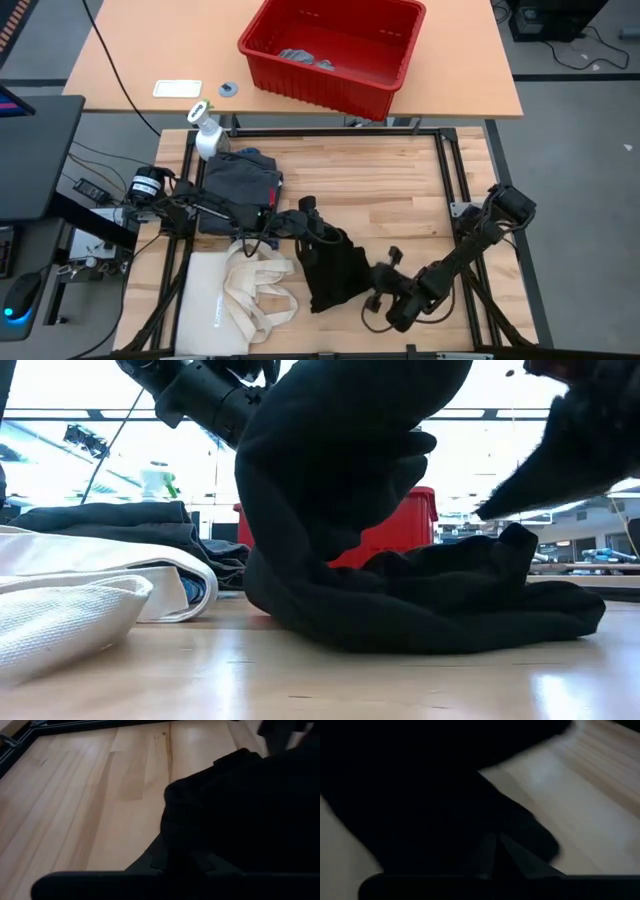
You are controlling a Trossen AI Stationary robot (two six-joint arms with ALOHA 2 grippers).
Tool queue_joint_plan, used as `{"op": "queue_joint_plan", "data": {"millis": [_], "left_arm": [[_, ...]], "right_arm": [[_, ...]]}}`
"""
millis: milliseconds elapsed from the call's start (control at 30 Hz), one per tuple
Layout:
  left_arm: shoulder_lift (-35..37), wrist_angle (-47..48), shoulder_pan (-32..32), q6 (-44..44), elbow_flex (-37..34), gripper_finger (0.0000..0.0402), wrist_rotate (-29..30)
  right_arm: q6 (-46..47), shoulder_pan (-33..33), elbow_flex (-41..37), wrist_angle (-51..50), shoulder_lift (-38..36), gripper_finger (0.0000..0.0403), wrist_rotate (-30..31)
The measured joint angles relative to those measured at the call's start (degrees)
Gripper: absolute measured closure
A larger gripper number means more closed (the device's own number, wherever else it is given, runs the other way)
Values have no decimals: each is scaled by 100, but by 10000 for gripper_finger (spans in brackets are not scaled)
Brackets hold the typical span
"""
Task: Fold Laundry from Bin
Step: Fold the black shirt
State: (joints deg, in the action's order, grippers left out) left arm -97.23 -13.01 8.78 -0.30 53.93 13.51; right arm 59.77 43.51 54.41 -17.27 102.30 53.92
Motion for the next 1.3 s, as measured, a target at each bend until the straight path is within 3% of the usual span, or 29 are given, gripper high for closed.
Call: {"op": "queue_joint_plan", "data": {"millis": [167, 300, 433, 733, 900, 1300], "left_arm": [[2, 39, 0, -7, 0, 368, -9], [4, 37, 0, -39, 0, 368, -14], [-5, -50, 0, -60, 0, 368, -14], [-539, -409, -75, 38, 57, 368, 114], [-560, -562, -297, 48, 57, 368, 358], [-628, -493, -309, -361, 59, 368, 91]], "right_arm": [[1338, -65, -21, -1365, 145, 376, 12], [1572, -165, -132, -1166, 404, 376, -19], [976, -344, -155, -169, 855, 376, -453], [-433, -509, -94, 2118, 1386, 376, -371], [-824, -543, -91, 2557, 1419, 376, -600], [-1107, -606, -96, 3098, 1449, 376, -641]]}}
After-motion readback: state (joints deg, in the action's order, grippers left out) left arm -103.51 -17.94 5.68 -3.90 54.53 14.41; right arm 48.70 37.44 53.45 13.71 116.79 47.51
